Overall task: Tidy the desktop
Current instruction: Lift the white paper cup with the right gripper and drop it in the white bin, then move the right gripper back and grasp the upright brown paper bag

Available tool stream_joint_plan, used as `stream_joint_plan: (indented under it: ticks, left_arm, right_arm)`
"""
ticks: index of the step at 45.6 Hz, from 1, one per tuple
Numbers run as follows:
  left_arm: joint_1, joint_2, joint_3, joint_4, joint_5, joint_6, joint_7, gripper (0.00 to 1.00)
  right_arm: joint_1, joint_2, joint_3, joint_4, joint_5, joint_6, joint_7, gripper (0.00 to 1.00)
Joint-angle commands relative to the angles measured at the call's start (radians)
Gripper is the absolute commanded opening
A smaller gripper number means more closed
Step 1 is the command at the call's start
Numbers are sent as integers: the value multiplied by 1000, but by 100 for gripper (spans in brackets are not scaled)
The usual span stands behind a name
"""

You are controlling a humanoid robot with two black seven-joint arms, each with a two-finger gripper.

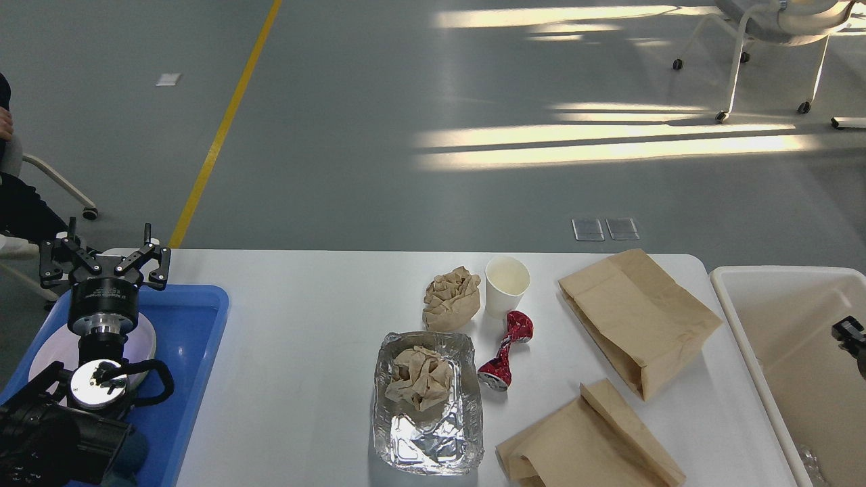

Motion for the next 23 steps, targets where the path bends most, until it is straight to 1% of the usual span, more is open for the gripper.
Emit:
stream_joint_plan:
  ticks: [1,5,8,14,18,23]
  left_arm:
    - [0,0,0,0,0,0,0,96]
    - [0,0,0,-1,0,0,0,96]
    - [0,0,0,-1,0,0,0,96]
    - [0,0,0,0,0,0,0,96]
    - [0,0,0,0,0,0,0,96]
    - [0,0,0,0,0,0,0,96]
  right_arm:
    - [60,19,-12,9,-1,6,0,100]
    - [178,25,-67,29,-13,18,0,100]
    - [276,39,-159,68,-16,38,0,100]
    - [511,114,-358,155,-16,92,0,100]
    - [669,162,-433,244,-18,187,0,100]
    - [830,212,-460,348,-18,369,0,100]
